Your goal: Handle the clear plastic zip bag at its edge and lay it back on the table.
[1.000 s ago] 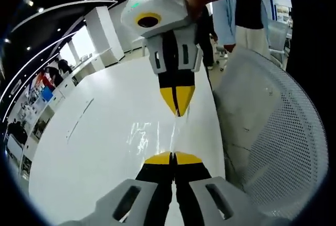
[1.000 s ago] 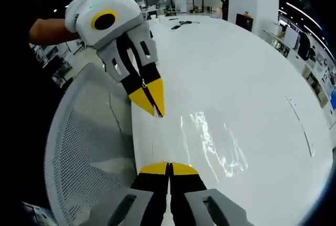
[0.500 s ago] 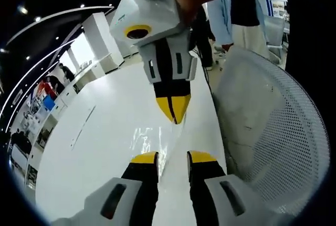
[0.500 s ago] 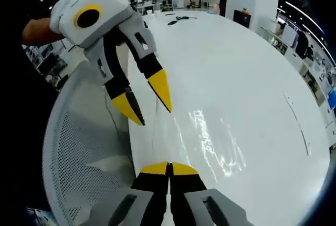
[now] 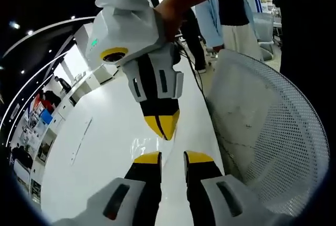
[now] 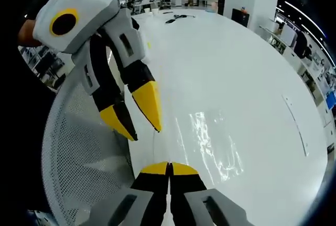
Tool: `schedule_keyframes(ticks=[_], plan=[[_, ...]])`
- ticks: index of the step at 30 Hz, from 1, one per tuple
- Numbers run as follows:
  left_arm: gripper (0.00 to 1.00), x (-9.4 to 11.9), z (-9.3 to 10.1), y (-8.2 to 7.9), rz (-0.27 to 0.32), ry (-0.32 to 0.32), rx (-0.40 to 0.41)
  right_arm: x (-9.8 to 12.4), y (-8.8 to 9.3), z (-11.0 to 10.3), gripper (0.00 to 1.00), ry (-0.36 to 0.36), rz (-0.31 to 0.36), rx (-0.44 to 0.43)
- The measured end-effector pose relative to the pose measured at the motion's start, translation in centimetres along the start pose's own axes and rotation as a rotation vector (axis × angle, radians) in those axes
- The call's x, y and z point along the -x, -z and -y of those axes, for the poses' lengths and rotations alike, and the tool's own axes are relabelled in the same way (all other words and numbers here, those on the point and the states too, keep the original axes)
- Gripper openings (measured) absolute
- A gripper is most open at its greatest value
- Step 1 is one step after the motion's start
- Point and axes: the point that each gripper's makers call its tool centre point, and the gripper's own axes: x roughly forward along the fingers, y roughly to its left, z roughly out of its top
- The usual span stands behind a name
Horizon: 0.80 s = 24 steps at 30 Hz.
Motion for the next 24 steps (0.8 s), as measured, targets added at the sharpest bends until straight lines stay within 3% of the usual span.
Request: schedule_keyframes(ticks=[5, 24], plan=[[0.09, -0.7, 0.0, 0.2, -0.028, 0.002, -0.053, 0.4, -0.5, -0.2, 0.00, 0.005, 0.014, 0.012], [0.00, -0.8, -0.9, 0.2, -0.073, -0.037, -0.068, 2.1, -2.8, 1.0, 0.00, 0.077, 0.083, 0.032]])
